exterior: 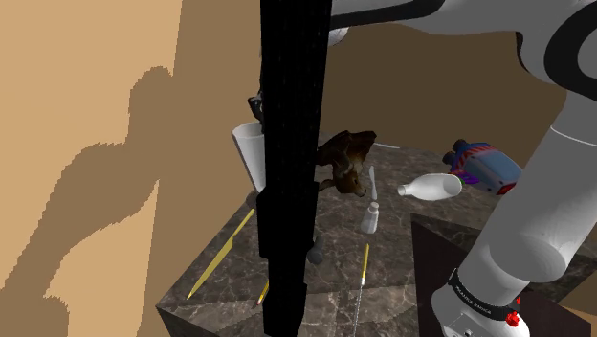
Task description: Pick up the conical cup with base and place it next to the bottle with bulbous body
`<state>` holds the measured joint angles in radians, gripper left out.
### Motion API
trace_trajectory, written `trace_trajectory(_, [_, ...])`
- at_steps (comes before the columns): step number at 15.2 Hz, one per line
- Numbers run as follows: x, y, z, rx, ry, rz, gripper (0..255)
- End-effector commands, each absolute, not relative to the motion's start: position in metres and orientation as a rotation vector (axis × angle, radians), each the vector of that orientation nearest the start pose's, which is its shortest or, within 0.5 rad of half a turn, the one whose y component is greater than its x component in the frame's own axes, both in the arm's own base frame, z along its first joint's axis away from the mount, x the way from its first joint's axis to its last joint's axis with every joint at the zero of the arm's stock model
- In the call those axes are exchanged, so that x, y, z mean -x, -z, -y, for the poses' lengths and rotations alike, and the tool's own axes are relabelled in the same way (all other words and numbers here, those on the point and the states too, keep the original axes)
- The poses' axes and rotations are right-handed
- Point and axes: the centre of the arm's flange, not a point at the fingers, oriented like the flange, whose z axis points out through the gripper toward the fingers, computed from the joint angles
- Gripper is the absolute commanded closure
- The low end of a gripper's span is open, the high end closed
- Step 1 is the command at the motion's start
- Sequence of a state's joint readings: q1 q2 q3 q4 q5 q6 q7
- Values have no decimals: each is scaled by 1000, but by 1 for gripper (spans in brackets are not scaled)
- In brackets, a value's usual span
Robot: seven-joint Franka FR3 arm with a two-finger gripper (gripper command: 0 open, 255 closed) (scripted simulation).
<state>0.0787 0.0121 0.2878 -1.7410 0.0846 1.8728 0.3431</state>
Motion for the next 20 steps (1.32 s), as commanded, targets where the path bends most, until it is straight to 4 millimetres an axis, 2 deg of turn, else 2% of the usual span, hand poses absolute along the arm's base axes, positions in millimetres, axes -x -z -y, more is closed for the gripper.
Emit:
trace_trajectory(1, [-540, -574, -213, 3017, 126, 4, 255])
trace_trajectory(20, [-540, -675, -213, 3017, 126, 4, 255])
